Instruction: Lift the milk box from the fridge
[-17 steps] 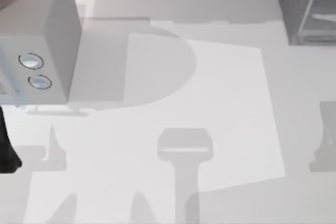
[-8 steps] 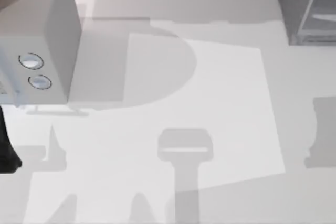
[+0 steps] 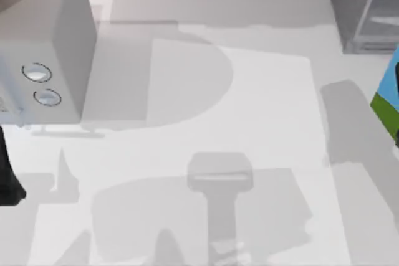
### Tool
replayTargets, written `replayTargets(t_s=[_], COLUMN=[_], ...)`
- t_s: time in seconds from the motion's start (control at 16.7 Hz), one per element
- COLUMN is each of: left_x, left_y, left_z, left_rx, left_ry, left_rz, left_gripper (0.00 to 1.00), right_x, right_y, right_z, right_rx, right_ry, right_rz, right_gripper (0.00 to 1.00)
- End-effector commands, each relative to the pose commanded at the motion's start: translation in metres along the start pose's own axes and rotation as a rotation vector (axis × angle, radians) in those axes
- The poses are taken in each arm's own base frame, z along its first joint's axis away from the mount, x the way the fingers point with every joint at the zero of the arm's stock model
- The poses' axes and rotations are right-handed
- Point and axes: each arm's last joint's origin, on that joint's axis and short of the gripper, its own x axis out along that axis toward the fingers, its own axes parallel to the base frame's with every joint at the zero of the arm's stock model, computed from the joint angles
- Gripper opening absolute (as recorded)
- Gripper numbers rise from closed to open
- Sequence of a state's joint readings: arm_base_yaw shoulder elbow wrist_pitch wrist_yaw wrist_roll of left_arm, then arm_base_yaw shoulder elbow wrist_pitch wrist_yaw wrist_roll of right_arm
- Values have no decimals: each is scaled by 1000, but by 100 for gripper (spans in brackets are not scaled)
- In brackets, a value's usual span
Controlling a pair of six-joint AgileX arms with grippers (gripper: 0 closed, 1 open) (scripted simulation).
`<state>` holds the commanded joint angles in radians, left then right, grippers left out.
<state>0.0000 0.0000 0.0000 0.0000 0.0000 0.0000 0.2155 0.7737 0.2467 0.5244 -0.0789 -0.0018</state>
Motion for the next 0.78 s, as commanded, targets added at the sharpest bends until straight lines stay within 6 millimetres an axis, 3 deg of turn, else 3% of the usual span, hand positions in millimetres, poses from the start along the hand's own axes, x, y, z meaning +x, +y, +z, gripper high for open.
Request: replayTargets(t_s=[0.42, 0.78], left_x=[0, 0], left_y=[0, 0], left_z=[0, 0], left_rx=[0, 0], left_ry=[0, 0], left_rz=[0, 0], left_gripper=[100, 100], right_x=[94, 139], right_y=[46, 90], right_z=[-25, -69], right_rx=[11, 12], right_ry=[27, 8], right_rz=[259, 418], right_gripper=[0, 0])
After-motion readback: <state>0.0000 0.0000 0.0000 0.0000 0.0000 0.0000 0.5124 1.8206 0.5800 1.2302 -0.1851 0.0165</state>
